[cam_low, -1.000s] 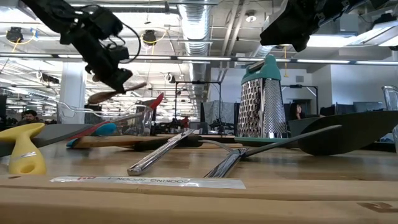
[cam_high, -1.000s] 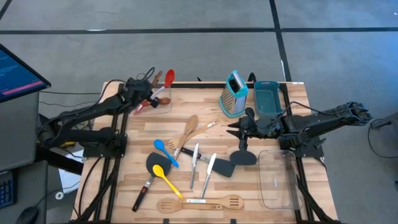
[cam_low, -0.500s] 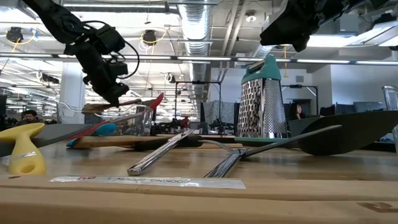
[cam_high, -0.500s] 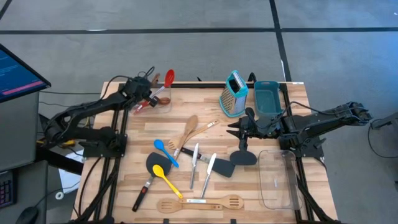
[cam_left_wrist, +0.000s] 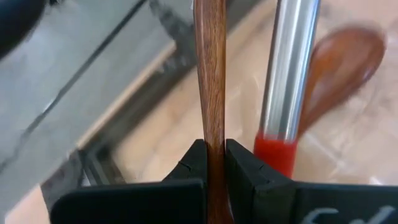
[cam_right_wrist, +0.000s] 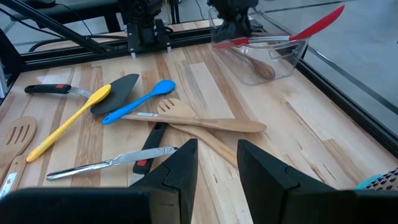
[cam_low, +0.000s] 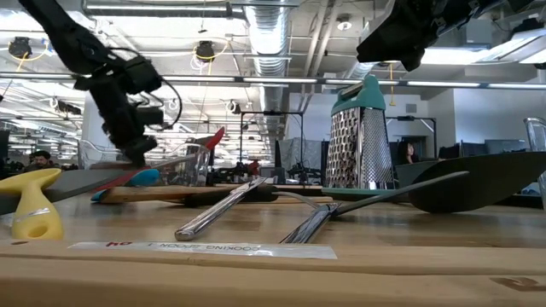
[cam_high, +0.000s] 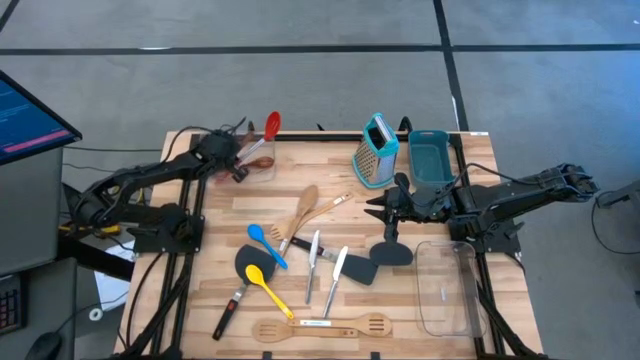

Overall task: Pick & Place Kitchen Items
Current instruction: Put the dark brown wooden spoon into the left transparent bin, then put the right black turner spatula into the right transparent bin

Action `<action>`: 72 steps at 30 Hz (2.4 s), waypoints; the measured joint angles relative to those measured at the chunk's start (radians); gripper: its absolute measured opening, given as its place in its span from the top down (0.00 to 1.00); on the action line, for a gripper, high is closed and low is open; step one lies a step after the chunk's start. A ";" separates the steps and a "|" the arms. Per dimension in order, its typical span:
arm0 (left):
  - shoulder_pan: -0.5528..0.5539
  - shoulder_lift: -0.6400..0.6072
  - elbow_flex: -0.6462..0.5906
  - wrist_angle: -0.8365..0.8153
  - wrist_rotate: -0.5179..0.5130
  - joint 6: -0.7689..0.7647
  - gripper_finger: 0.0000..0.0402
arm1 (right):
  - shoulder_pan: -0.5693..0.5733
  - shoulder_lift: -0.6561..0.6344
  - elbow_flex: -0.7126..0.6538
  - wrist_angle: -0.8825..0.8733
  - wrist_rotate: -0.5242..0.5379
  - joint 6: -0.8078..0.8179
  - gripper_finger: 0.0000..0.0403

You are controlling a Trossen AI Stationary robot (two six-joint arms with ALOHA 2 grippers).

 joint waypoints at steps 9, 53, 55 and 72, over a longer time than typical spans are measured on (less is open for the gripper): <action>0.007 -0.002 -0.039 0.051 0.001 -0.003 0.98 | -0.001 0.000 0.000 0.000 0.001 0.000 0.73; -0.091 -0.221 -0.040 0.097 0.001 -0.083 0.74 | 0.000 0.000 0.000 0.000 0.000 0.000 0.73; -0.110 -0.277 -0.039 0.101 0.004 -0.083 0.74 | 0.000 0.000 0.000 0.000 0.000 0.000 0.73; -0.461 -0.538 -0.039 0.109 0.186 -0.302 0.89 | 0.000 0.000 0.000 0.000 0.000 0.000 0.73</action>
